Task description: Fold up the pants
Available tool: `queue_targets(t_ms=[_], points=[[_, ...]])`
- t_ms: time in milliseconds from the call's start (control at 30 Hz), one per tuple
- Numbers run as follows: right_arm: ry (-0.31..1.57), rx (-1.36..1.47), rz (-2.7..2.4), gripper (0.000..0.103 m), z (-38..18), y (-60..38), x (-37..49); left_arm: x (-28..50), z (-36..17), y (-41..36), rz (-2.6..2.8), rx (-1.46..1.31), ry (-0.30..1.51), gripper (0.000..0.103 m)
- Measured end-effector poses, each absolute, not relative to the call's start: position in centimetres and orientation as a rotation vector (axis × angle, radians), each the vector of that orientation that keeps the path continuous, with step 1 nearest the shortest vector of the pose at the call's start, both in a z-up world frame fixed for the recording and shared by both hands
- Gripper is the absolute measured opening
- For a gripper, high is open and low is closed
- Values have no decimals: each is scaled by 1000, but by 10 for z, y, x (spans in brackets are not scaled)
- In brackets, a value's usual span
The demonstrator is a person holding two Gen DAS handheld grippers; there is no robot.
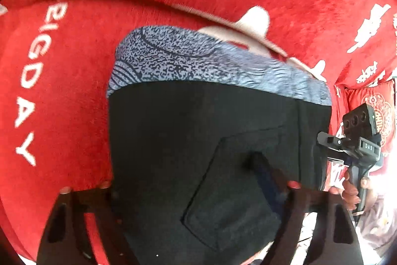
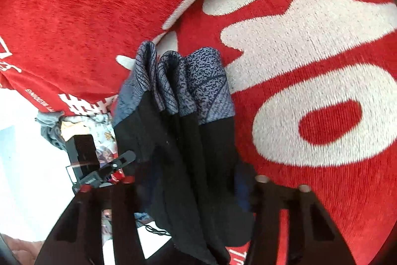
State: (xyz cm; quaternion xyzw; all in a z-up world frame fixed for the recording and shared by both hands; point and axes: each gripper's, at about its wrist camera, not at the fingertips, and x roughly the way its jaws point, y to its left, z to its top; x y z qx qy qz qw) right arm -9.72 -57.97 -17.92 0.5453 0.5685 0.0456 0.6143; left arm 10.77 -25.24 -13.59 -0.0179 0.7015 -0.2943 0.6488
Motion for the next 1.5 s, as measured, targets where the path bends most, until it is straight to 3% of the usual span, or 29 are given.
queue_targets(t_ms=[100, 167, 500, 667, 700, 733, 767, 833, 900, 1100, 1300, 1500], points=[[1290, 1242, 119, 46, -166, -577, -98, 101, -121, -245, -685, -55, 1551, 63], [1266, 1246, 127, 45, -154, -575, -101, 99, -114, -238, -697, -77, 1544, 61], [1224, 1297, 161, 45, -122, -501, -120, 81, -72, -170, -733, 12, 1526, 61], [1252, 1264, 151, 45, -130, -450, -120, 76, -94, -133, -663, 68, 1546, 61], [1274, 1243, 140, 45, -136, -445, -119, 76, -107, -129, -635, 82, 1556, 64], [1310, 1202, 116, 45, -143, -439, -119, 73, -117, -130, -611, 99, 1557, 73], [1336, 1157, 82, 46, -149, -436, -119, 73, -125, -124, -598, 101, 1537, 79], [1359, 1094, 15, 59, -158, -439, -122, 77, -132, -115, -582, 82, 1520, 92], [1380, 1075, -51, 74, -161, -446, -125, 81, -134, -109, -562, 49, 1536, 92], [1431, 850, -194, 79, -121, -438, -128, 73, -103, -107, -475, 136, 1485, 92], [1424, 840, -230, 84, -83, -415, -130, 55, -58, -117, -439, 209, 1427, 92], [1417, 802, -238, 101, -45, -374, -124, 32, -28, -130, -452, 242, 1433, 92]])
